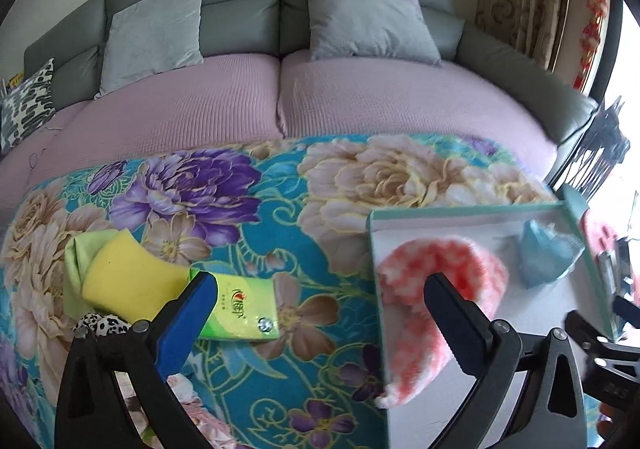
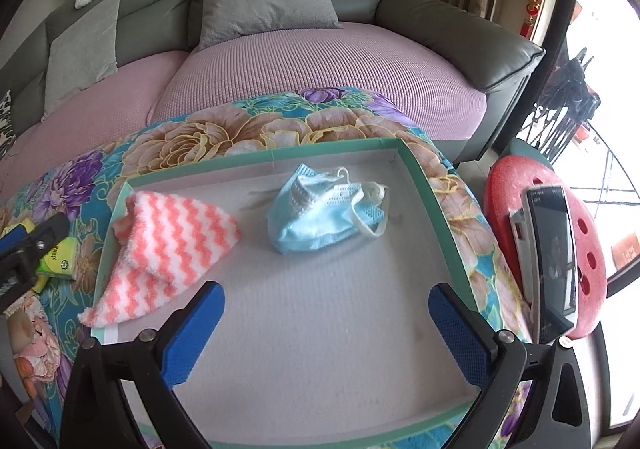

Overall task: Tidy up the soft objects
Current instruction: 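Withdraw both open tools from the tray back toward the pile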

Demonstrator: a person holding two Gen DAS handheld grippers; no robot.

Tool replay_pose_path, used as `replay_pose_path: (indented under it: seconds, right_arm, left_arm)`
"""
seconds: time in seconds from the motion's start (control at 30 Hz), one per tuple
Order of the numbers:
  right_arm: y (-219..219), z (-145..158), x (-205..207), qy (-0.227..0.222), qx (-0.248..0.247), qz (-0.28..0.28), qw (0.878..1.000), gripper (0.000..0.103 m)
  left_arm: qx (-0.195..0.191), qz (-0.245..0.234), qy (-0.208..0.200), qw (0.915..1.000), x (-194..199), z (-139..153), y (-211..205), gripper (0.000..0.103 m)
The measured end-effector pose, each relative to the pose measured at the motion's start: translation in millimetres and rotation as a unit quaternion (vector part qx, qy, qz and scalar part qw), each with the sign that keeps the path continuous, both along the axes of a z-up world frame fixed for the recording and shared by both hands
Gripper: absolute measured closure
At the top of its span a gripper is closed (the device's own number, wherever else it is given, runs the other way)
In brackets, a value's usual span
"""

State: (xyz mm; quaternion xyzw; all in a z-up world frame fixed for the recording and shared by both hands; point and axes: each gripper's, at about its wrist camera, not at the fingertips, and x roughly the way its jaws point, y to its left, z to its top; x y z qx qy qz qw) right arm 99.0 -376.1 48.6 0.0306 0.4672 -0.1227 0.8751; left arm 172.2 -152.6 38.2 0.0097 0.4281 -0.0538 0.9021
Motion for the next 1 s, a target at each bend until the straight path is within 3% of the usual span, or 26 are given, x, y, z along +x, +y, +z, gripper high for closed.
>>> replay_pose_path:
  seconds: [0.17,0.23,0.5,0.67,1.0]
  right_arm:
    - [10.2,-3.4,-9.6,-0.002,0.008,-0.004,1.0,0.0]
    - [14.3,-3.6,-10.2,-0.001,-0.002,-0.005,1.0,0.0]
    - [22.8,-2.6,-11.2,-0.016,-0.001,0.005,1.0,0.0]
    - [23.8,-3.9,-11.7,-0.018,0.001,0.006,1.0,0.0]
    - [22.9,-4.4,-13.9,-0.02,0.009,0.008,1.0,0.0]
  left_arm:
    - [0.025,-0.028,0.033,0.9988,10.6,-21.0,-15.1,0.0]
    - [0.052,-0.029,0.038,0.9975,15.9,-29.3,-21.9,0.0]
    - [0.132,-0.01,0.032,0.9906,34.5,-46.2,-31.1,0.0]
    - [0.124,-0.002,0.027,0.9919,32.5,-49.2,-28.6,0.0]
    - [0.161,0.028,0.016,0.9864,24.1,-47.3,-14.9,0.0]
